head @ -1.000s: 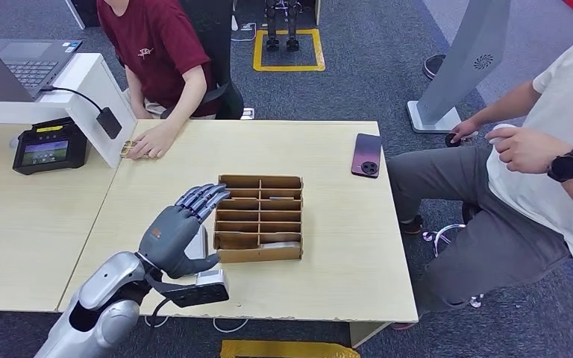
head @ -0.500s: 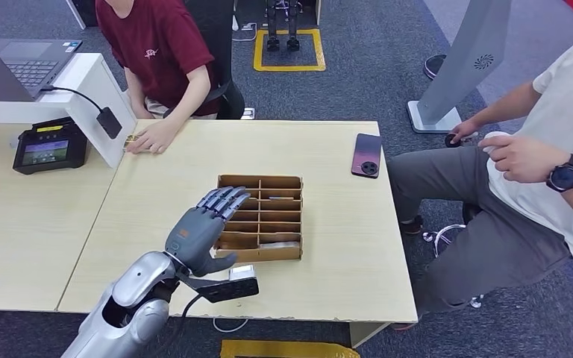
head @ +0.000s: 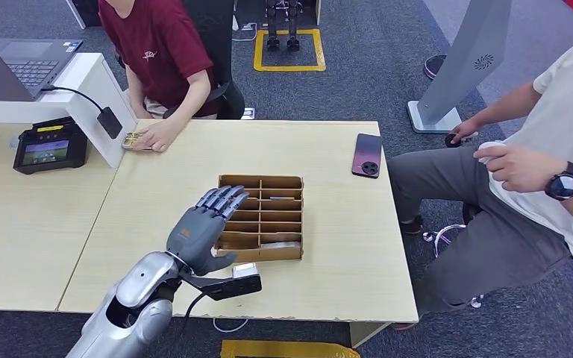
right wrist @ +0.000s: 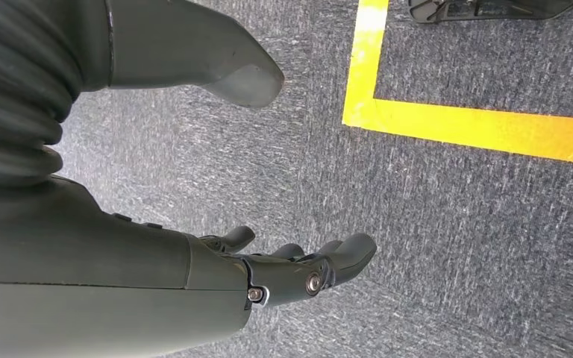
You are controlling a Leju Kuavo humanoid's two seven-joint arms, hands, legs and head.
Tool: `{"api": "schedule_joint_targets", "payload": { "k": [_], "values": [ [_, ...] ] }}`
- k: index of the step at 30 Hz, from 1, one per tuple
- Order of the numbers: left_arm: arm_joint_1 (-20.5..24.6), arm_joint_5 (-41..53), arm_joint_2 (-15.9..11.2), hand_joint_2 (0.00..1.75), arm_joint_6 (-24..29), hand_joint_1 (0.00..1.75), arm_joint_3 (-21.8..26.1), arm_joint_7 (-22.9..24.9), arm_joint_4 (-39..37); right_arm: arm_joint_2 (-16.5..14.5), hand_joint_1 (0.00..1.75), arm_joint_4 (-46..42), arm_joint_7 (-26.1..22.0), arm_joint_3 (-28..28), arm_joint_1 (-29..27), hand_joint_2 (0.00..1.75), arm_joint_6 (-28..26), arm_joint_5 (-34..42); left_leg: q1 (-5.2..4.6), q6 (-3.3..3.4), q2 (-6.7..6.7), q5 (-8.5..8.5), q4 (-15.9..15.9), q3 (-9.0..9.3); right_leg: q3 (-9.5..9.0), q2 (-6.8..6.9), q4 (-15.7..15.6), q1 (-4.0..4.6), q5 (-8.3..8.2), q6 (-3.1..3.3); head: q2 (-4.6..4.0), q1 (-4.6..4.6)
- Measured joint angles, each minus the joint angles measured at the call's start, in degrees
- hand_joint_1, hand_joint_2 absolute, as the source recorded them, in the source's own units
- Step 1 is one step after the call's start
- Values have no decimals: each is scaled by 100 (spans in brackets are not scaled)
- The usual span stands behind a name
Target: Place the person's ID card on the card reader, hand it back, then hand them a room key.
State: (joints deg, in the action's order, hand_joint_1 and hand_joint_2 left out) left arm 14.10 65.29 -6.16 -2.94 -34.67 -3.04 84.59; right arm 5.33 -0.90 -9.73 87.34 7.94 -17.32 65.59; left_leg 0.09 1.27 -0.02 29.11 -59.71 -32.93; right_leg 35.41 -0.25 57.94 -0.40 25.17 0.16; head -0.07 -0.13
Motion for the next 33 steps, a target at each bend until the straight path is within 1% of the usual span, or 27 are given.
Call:
{"api": "schedule_joint_targets", "payload": {
  "k": [19, 24, 33],
  "values": [
    [-135, 453, 91, 175, 12, 0, 481, 82, -88, 0, 0, 31, -56, 0, 0, 175, -15, -39, 0, 0, 0, 0, 0, 0, 0, 0, 0, 1, 0, 0, 0, 0],
    [-171, 479, 88, 175, -7, 0, 528, 66, -141, 0, 0, 37, -57, 0, 1, 175, -21, -64, 0, 0, 0, 0, 0, 0, 0, 0, 0, 1, 0, 0, 0, -1],
    [-174, 278, 42, 175, -121, 0, 538, -109, -237, 13, 0, 44, -57, 0, 1, 175, -21, -97, 0, 0, 0, 0, 0, 1, 0, 0, 0, 1, 0, 0, 0, 0]
  ]
}}
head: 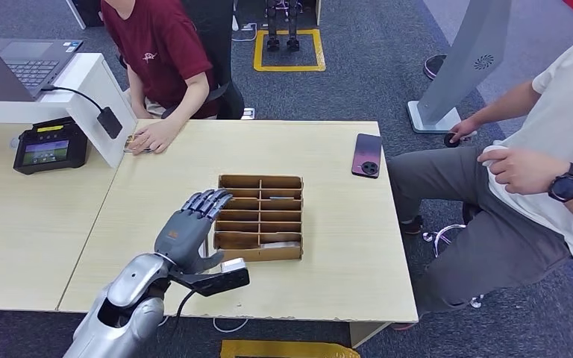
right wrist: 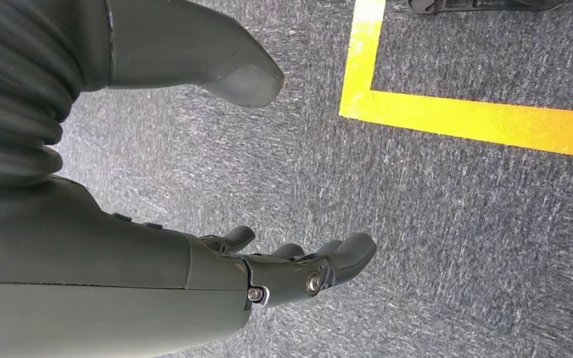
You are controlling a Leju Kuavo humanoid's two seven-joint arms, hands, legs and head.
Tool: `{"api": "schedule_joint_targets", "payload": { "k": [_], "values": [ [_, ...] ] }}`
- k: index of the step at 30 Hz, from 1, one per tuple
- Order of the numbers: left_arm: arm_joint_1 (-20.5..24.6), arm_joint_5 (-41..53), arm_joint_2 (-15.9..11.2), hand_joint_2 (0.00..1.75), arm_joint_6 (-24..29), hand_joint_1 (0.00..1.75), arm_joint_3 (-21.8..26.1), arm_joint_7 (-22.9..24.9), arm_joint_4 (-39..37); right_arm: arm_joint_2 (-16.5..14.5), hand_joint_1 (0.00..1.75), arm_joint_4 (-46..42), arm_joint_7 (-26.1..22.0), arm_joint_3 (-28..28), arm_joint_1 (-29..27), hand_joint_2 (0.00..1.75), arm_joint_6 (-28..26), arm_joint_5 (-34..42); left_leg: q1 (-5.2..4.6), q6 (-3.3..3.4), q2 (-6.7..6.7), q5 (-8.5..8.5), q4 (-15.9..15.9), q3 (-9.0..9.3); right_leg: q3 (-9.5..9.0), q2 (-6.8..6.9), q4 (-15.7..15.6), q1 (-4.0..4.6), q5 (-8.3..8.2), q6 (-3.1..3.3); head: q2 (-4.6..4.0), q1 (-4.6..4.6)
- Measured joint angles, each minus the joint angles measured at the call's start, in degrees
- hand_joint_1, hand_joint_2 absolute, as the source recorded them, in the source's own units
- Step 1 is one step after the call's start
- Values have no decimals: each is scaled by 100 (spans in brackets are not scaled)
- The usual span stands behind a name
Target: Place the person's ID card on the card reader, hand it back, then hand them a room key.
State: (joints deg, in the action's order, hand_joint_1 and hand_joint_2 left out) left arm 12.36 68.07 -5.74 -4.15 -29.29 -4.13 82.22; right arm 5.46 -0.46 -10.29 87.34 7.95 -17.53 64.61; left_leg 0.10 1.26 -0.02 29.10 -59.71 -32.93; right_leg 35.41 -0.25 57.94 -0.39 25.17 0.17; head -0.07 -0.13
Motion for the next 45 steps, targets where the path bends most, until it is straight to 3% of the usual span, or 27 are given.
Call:
{"api": "schedule_joint_targets", "payload": {
  "k": [22, 45],
  "values": [
    [0, -159, -154, 175, -64, 0, -2, -24, -92, 4, 0, 0, -17, 0, 2, 175, -2, -25, 0, 0, 0, 0, 0, 0, 0, 0, 0, 0, 0, 0, 0, -1],
    [-153, -537, -87, 175, -68, 0, -4, -112, -115, 9, 0, 0, -7, 0, 6, 175, -2, -134, 0, 0, 0, 0, 0, -1, 0, 0, 0, 0, 0, 0, 0, -1]
  ]
}}
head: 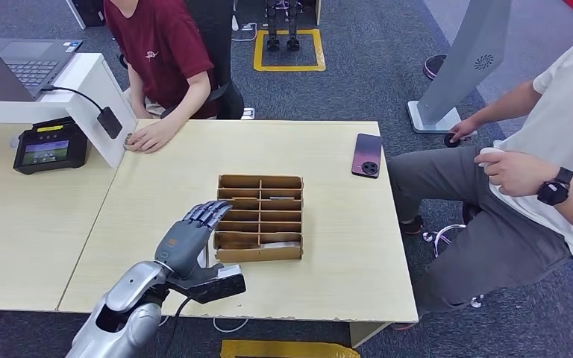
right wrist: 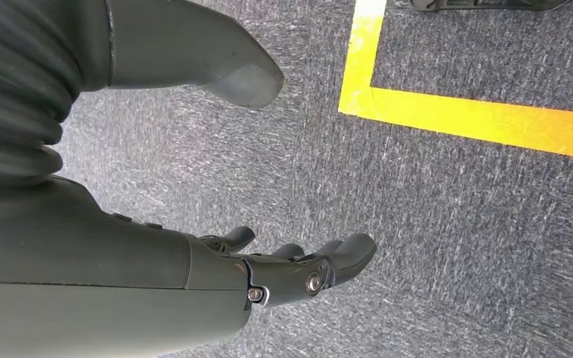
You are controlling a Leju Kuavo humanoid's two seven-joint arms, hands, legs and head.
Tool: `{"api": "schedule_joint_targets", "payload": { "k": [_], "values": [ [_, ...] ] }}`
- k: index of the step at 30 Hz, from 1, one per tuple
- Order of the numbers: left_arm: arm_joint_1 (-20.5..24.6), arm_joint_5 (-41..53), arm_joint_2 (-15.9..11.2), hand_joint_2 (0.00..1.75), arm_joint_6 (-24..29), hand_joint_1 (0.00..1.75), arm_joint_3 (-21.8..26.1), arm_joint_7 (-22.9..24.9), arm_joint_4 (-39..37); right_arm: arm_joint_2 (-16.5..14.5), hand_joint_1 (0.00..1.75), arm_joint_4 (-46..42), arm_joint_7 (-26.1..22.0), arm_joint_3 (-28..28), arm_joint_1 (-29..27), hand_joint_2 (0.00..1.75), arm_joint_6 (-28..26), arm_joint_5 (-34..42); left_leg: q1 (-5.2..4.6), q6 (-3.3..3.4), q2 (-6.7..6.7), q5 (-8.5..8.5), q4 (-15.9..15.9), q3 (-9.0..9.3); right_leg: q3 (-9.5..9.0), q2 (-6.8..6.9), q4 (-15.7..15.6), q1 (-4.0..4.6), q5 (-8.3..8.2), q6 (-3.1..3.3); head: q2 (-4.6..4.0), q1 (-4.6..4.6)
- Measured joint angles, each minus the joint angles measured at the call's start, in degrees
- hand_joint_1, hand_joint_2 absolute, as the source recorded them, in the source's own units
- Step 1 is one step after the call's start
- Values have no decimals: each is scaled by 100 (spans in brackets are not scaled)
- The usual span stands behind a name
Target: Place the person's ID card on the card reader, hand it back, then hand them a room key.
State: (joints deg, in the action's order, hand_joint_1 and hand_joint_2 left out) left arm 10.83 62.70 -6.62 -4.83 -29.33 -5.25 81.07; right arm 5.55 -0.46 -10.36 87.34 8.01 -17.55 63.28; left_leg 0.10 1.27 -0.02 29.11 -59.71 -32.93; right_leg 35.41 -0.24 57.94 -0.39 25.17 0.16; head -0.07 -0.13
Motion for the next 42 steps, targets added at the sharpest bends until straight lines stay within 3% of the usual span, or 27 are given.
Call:
{"api": "schedule_joint_targets", "payload": {
  "k": [19, 42],
  "values": [
    [-118, 48, 105, 175, 60, 0, -1, 51, -2, 2, 0, 0, -4, 0, 26, 175, -5, -44, 0, 0, 0, 0, 0, 0, 0, 0, 0, 0, 0, 0, 0, 0],
    [-130, 741, 497, 175, 273, 0, 219, 299, -66, 2, 0, 0, 0, 2, 59, 175, -24, -94, 0, 0, 0, 0, 0, 0, 0, 1, 0, 0, 0, 0, 0, 1]
  ]
}}
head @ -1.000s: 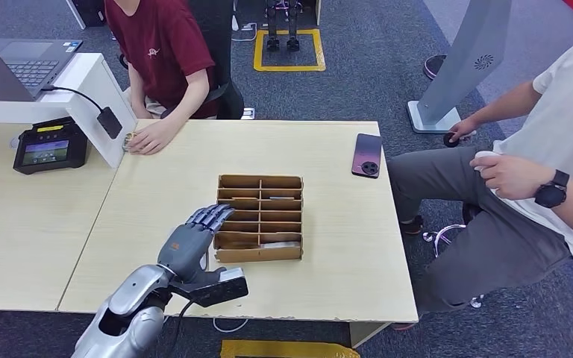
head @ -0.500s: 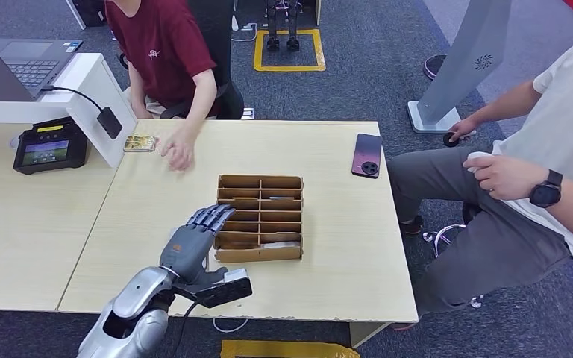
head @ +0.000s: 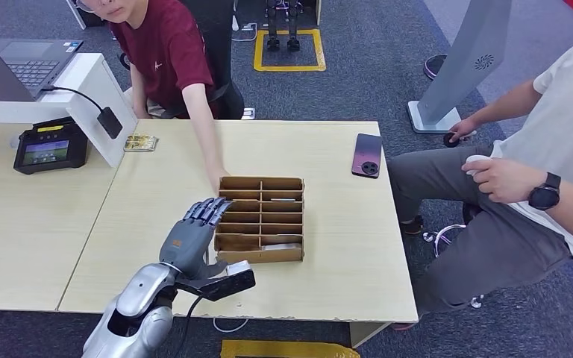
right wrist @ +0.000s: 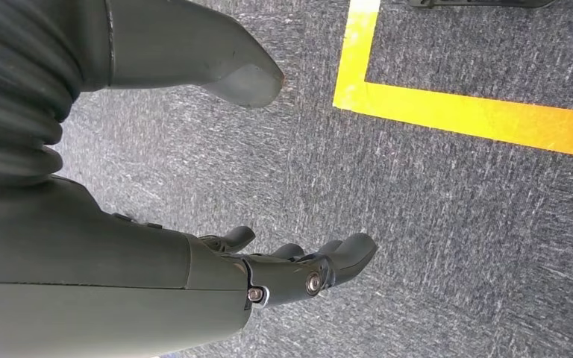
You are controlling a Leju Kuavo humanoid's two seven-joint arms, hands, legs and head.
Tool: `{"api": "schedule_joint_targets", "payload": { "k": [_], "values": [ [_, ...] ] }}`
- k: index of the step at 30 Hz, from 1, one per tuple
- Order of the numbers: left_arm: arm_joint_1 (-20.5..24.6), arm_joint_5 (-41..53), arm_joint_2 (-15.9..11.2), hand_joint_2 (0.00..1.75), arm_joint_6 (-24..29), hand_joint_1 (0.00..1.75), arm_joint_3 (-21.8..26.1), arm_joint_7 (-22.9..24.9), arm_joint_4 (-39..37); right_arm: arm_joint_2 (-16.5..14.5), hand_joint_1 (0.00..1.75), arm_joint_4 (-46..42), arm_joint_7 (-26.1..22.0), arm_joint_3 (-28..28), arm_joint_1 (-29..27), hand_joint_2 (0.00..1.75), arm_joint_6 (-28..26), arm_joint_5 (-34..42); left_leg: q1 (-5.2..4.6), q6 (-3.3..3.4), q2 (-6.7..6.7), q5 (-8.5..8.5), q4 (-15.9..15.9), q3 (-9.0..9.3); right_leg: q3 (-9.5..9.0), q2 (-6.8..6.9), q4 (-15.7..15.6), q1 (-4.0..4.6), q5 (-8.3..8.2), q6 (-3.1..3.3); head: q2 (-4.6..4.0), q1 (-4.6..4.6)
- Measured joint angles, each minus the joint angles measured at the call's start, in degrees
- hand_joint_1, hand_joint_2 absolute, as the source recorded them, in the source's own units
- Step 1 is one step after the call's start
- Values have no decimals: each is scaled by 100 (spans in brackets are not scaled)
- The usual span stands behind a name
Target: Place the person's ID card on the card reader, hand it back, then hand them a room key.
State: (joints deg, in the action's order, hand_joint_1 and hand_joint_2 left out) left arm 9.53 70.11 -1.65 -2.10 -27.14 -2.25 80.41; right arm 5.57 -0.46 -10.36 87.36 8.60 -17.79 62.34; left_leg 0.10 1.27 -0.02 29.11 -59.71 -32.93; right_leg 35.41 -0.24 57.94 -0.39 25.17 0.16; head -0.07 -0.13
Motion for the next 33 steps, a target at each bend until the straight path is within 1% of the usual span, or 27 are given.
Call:
{"api": "schedule_joint_targets", "payload": {
  "k": [33],
  "values": [
    [-23, 106, 58, 175, 0, 0, 30, -2, -146, 0, 0, 0, 7, 0, 2, 175, 0, -33, 0, 0, 0, 0, 0, -1, 0, 0, 0, 0, 0, 0, 0, -1]
  ]
}}
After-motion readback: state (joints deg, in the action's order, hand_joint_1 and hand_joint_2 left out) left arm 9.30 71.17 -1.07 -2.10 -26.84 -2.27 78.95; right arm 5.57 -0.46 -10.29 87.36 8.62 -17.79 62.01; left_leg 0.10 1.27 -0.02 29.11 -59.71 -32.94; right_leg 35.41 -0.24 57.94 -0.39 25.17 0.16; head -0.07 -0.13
